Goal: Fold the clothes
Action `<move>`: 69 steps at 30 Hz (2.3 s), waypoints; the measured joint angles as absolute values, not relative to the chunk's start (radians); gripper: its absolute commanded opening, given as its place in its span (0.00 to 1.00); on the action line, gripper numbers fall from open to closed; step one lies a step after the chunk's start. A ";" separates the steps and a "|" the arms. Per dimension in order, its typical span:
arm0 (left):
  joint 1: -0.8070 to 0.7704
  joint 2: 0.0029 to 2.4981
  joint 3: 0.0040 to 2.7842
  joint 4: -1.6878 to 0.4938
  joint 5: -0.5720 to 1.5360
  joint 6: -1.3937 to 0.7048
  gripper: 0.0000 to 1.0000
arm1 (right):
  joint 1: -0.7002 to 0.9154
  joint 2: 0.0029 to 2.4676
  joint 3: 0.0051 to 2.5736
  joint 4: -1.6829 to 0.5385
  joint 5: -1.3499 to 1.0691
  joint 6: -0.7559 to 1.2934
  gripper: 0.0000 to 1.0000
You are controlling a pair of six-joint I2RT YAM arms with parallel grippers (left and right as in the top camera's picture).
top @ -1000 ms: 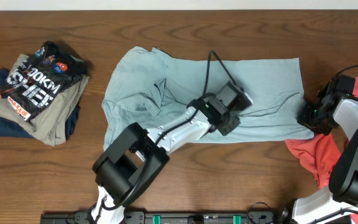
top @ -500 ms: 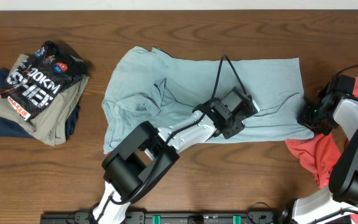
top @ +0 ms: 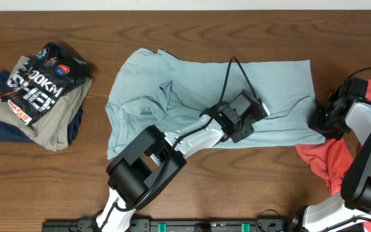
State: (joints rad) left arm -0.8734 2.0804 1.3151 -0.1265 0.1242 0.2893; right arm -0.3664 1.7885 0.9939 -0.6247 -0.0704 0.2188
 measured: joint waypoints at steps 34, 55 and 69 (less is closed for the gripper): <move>-0.582 1.973 1.381 -0.490 -0.069 0.101 0.50 | -0.366 1.789 0.994 -0.624 -0.072 0.219 0.31; -0.271 1.937 1.367 -0.780 0.039 -0.235 0.56 | -0.366 1.789 0.995 -0.626 -0.075 0.218 0.33; -0.276 1.937 1.334 -0.822 0.108 -0.289 0.78 | -0.366 1.789 0.996 -0.633 -0.074 0.218 0.33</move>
